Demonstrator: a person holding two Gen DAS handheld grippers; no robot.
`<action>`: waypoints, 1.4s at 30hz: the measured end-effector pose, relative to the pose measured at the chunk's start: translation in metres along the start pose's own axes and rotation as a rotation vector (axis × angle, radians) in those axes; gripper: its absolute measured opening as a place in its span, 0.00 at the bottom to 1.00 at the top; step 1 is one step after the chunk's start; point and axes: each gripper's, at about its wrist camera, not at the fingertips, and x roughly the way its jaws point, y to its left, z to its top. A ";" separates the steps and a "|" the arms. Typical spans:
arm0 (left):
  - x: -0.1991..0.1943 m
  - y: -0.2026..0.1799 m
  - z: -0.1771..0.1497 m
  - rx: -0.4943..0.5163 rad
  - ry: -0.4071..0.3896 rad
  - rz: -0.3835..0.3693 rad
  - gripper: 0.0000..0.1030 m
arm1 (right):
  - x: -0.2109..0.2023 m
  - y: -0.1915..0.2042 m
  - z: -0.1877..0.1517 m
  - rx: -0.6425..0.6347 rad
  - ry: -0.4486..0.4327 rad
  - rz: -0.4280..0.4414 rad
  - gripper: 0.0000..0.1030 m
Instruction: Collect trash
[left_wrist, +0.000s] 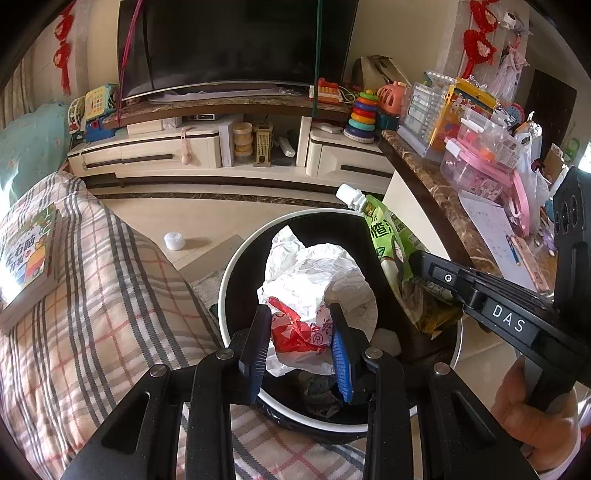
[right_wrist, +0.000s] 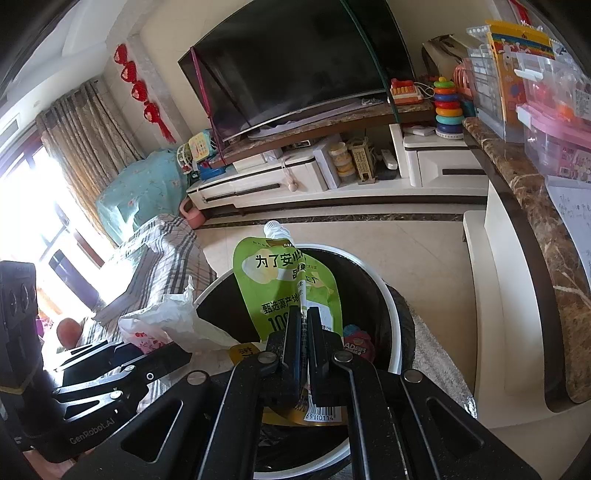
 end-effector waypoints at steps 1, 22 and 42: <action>0.000 0.000 0.001 0.000 0.001 -0.001 0.31 | 0.000 0.000 0.000 0.000 0.001 -0.001 0.03; -0.108 0.047 -0.091 -0.199 -0.119 0.039 0.78 | -0.070 0.029 -0.033 0.022 -0.115 0.066 0.94; -0.267 0.011 -0.230 -0.106 -0.508 0.219 0.99 | -0.200 0.118 -0.111 -0.168 -0.464 -0.112 1.00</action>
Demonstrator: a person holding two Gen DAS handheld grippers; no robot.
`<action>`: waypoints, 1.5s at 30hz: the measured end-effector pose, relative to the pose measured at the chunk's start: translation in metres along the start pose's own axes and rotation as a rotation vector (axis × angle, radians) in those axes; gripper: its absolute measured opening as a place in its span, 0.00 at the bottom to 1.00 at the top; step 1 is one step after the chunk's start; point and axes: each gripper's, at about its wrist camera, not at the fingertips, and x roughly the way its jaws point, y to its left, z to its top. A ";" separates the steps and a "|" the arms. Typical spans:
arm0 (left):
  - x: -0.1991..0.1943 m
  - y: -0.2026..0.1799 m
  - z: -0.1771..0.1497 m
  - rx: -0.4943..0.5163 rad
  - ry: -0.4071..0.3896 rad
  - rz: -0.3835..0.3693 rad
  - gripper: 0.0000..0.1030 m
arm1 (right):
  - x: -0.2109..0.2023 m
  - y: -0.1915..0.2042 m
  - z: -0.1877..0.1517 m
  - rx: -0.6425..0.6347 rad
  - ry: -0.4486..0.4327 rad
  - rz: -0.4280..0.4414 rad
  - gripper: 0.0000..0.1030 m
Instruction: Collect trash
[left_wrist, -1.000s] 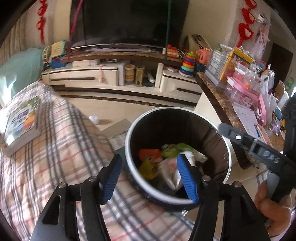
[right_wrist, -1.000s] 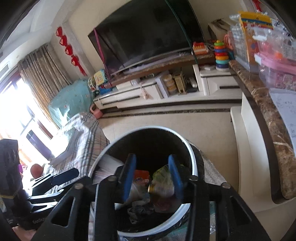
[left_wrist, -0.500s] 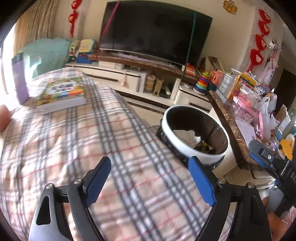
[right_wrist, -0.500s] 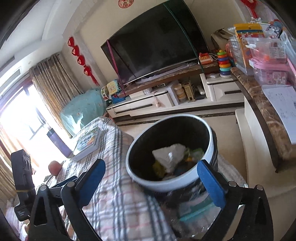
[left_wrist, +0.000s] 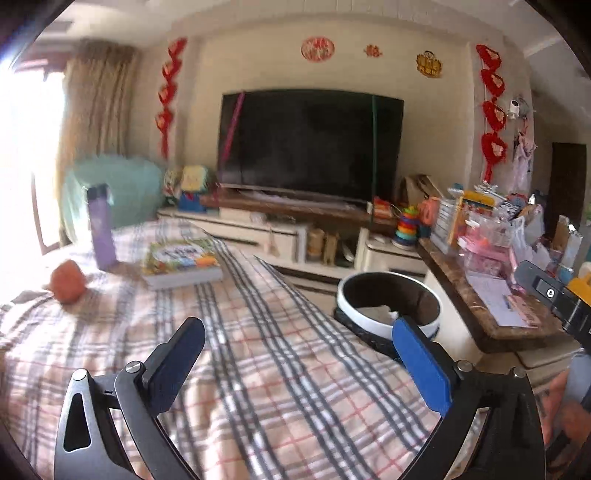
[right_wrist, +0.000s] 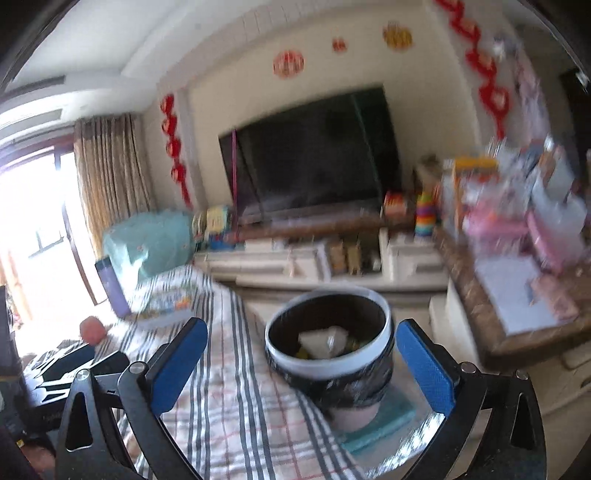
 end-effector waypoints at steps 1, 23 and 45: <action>-0.006 0.001 -0.006 0.006 -0.008 0.012 0.99 | -0.003 0.000 -0.001 -0.010 -0.014 -0.001 1.00; -0.039 -0.012 -0.034 0.031 -0.012 0.145 0.99 | -0.013 0.033 -0.047 -0.110 -0.001 0.015 1.00; -0.037 0.000 -0.038 0.018 -0.014 0.170 0.99 | -0.014 0.039 -0.049 -0.129 0.000 0.024 1.00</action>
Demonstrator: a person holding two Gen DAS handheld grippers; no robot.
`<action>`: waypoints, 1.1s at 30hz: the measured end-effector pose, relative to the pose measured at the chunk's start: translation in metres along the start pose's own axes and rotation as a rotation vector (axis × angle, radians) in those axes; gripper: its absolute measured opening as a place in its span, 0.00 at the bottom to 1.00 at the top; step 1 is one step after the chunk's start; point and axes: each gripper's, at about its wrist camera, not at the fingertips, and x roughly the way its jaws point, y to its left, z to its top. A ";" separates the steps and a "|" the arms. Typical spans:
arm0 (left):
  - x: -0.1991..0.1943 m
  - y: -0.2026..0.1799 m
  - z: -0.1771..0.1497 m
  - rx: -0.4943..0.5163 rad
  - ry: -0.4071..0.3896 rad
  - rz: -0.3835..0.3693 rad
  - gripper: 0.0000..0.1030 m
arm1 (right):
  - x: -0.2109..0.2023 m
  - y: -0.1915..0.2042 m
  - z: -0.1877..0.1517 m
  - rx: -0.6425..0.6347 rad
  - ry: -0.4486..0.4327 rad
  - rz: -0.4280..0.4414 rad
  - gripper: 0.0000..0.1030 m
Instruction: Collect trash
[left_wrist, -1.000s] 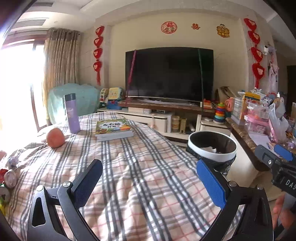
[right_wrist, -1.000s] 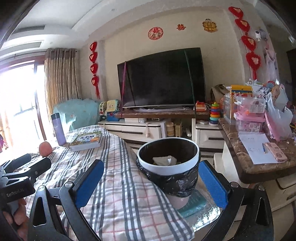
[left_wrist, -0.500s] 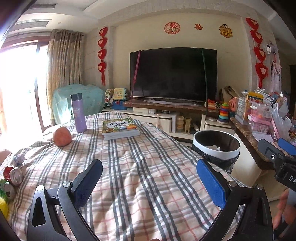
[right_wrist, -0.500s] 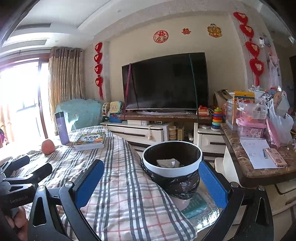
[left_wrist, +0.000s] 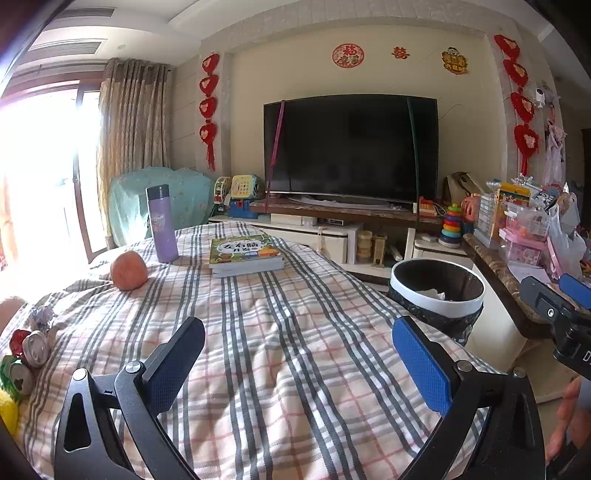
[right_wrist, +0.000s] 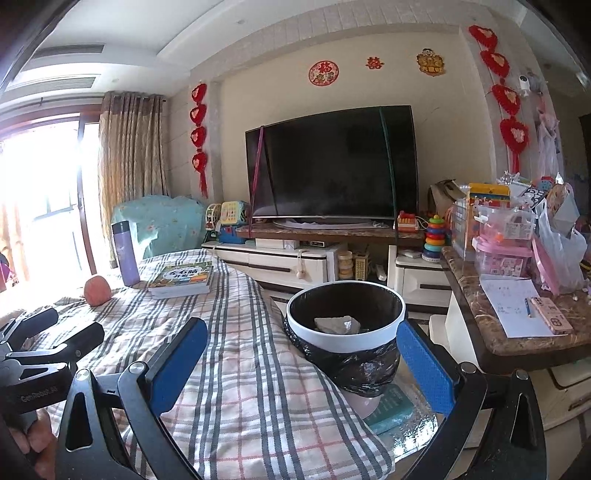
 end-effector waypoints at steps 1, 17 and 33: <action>0.000 0.001 0.000 -0.001 -0.001 0.002 0.99 | 0.000 0.000 0.000 -0.001 0.000 0.002 1.00; 0.000 0.002 -0.003 0.000 -0.008 0.000 0.99 | -0.002 -0.001 0.002 0.000 -0.004 0.006 1.00; 0.001 0.001 -0.004 0.004 -0.006 -0.002 0.99 | -0.002 0.000 0.002 0.002 -0.004 0.007 1.00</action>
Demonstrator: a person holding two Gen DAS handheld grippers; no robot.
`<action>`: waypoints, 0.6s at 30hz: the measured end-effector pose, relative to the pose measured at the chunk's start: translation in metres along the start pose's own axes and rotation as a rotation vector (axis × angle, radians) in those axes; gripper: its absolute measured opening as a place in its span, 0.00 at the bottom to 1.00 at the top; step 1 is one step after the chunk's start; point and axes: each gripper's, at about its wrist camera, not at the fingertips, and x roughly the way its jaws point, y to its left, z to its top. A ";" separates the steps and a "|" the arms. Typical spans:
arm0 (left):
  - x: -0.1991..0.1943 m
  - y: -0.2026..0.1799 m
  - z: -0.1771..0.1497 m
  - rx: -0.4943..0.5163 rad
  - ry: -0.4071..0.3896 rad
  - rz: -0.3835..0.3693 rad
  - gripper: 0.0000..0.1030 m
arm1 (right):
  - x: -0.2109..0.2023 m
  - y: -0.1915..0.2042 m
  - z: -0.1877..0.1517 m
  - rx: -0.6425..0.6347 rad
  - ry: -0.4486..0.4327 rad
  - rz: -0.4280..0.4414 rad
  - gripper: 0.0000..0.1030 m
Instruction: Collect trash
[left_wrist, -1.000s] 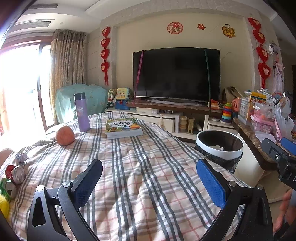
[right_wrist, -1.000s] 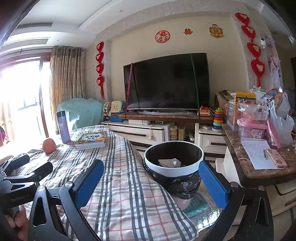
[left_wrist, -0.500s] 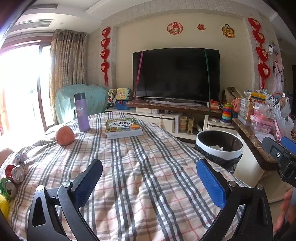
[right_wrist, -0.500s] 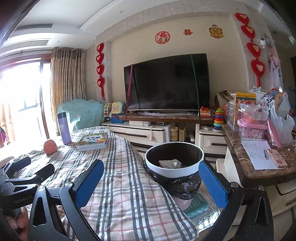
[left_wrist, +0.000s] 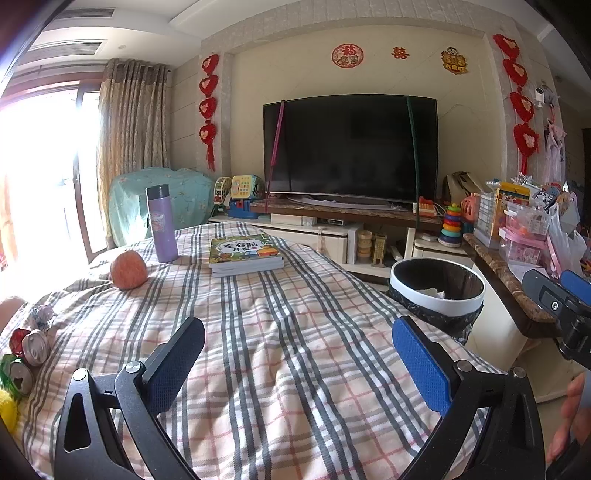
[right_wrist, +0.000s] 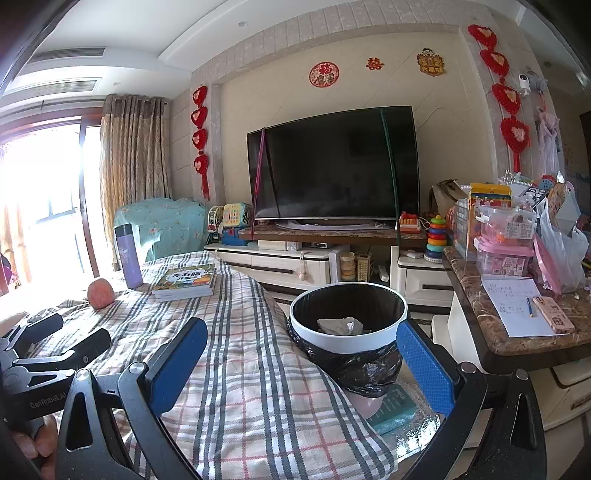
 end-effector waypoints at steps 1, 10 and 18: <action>0.000 0.000 0.000 0.000 0.000 0.000 0.99 | 0.000 0.000 0.000 0.000 0.000 0.000 1.00; 0.000 -0.001 -0.001 0.004 -0.001 -0.001 0.99 | 0.000 0.001 0.000 0.001 -0.001 0.000 1.00; 0.001 0.000 0.000 0.002 0.003 -0.003 0.99 | 0.000 0.004 0.000 0.002 0.001 0.004 1.00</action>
